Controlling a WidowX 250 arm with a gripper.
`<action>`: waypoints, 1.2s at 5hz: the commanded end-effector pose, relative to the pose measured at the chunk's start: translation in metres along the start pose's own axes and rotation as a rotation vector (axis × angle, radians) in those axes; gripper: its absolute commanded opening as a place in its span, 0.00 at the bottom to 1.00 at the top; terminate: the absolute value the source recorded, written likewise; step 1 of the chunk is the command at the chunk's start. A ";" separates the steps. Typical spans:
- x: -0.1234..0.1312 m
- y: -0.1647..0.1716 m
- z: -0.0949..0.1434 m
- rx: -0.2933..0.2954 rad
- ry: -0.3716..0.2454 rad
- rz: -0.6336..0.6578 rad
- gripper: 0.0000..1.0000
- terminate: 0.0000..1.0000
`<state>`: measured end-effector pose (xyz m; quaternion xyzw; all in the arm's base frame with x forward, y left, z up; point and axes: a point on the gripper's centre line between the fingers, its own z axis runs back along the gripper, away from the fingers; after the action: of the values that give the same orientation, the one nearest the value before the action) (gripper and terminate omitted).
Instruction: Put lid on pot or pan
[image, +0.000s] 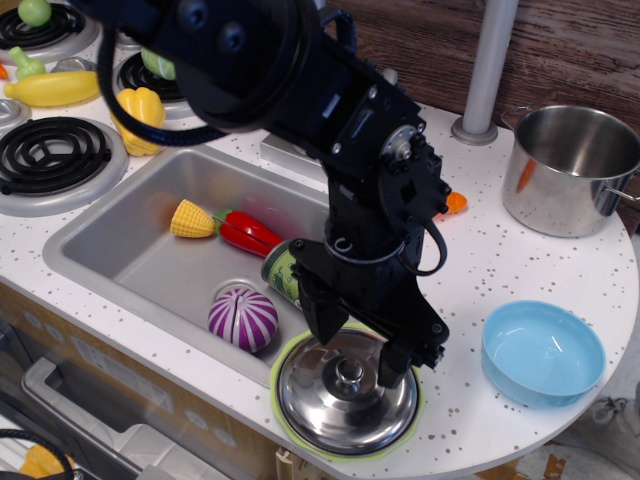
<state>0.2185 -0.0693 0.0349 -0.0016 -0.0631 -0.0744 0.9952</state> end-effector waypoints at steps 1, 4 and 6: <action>-0.002 0.004 -0.002 0.016 -0.011 0.033 1.00 0.00; -0.005 0.001 -0.011 0.027 -0.047 0.116 1.00 0.00; -0.004 0.001 -0.012 0.011 -0.024 0.146 0.00 0.00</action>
<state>0.2096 -0.0659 0.0174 0.0047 -0.0612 0.0023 0.9981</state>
